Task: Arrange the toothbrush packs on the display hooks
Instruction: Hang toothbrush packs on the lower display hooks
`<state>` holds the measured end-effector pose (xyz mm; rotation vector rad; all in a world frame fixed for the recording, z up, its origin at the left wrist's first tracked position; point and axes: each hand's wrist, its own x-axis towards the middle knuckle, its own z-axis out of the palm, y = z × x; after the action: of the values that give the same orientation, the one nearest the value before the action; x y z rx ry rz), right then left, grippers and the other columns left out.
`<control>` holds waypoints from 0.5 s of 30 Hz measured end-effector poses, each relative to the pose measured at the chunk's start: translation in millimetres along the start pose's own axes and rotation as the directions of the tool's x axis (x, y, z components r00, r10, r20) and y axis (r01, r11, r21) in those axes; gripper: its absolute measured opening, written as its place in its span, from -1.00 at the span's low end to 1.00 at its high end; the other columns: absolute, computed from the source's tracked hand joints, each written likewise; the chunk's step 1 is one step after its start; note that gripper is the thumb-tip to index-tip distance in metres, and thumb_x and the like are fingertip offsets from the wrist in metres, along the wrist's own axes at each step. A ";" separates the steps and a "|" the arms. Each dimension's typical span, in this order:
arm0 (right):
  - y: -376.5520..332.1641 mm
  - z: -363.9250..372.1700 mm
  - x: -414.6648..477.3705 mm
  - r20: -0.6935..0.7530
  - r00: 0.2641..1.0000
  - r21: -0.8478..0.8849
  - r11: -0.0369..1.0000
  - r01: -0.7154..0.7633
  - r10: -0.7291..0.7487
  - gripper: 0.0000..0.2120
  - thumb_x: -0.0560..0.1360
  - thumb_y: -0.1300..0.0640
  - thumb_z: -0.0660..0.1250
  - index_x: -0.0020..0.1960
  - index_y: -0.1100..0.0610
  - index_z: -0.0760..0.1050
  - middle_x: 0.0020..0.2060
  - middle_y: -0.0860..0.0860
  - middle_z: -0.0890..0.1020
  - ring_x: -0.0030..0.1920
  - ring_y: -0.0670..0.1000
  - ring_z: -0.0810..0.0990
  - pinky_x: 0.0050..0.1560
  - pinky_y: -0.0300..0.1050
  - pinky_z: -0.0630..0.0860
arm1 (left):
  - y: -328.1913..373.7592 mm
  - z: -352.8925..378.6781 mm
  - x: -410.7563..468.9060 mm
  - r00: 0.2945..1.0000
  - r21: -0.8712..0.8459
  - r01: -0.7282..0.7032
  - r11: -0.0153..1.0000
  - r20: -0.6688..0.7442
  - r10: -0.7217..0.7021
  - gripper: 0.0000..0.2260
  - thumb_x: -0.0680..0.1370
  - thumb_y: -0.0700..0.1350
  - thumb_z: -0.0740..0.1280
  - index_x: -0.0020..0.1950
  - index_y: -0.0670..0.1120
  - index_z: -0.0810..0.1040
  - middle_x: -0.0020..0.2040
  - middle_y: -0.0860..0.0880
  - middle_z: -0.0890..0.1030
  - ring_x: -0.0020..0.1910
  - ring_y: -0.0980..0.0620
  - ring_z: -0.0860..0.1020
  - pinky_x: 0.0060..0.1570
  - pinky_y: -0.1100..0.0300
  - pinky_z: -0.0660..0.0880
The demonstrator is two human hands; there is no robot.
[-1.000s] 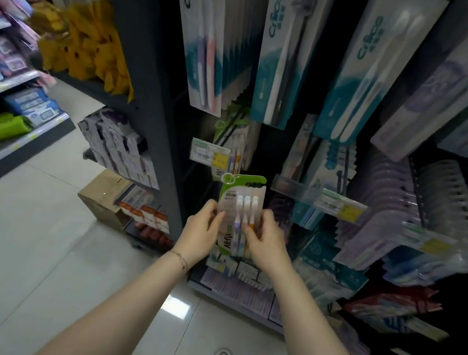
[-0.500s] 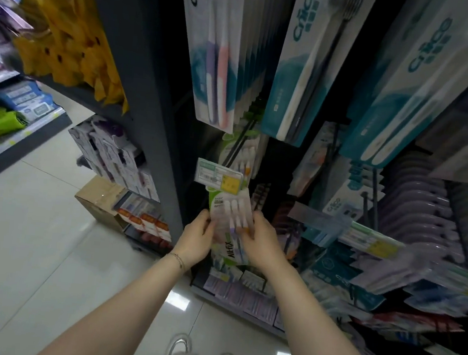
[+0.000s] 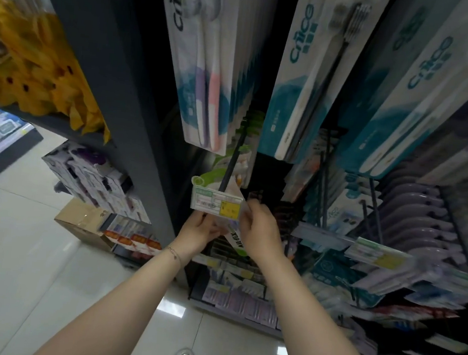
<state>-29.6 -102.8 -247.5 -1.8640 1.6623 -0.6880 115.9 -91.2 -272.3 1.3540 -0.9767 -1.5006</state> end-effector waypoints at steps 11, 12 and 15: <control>2.5 -7.1 6.8 -0.087 0.995 -0.006 0.999 -0.042 0.042 -0.85 0.58 0.14 0.23 0.09 0.19 0.48 -0.11 0.10 0.45 -0.10 0.15 0.50 -0.23 -0.15 0.26 | 3.3 0.4 13.4 0.995 0.015 0.061 0.998 0.084 -0.062 -0.78 0.66 -0.23 0.13 0.28 -0.14 0.44 0.12 -0.15 0.60 0.01 0.01 0.62 -0.09 0.33 0.57; 3.2 -7.5 7.5 -0.089 0.995 0.005 0.999 -0.048 0.048 -0.86 0.58 0.14 0.23 0.08 0.18 0.48 -0.12 0.09 0.44 -0.11 0.14 0.50 -0.24 -0.16 0.23 | 3.5 0.9 13.6 0.994 0.017 0.058 0.998 0.087 -0.059 -0.78 0.66 -0.23 0.13 0.28 -0.15 0.44 0.11 -0.14 0.60 0.02 0.01 0.62 -0.08 0.33 0.57; 4.5 -8.8 11.1 -0.080 0.995 0.036 0.998 -0.060 0.063 -0.87 0.59 0.13 0.23 0.04 0.18 0.47 -0.12 0.07 0.44 -0.12 0.11 0.49 -0.25 -0.15 0.22 | 6.4 4.1 12.7 0.996 0.031 0.045 0.999 0.081 -0.047 -0.79 0.67 -0.22 0.11 0.26 -0.13 0.45 0.10 -0.11 0.59 0.02 0.01 0.61 -0.01 0.32 0.57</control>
<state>-37.8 -114.7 -244.1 -1.7753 1.7403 -0.7704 112.0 -105.3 -269.8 1.3528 -1.0284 -1.5923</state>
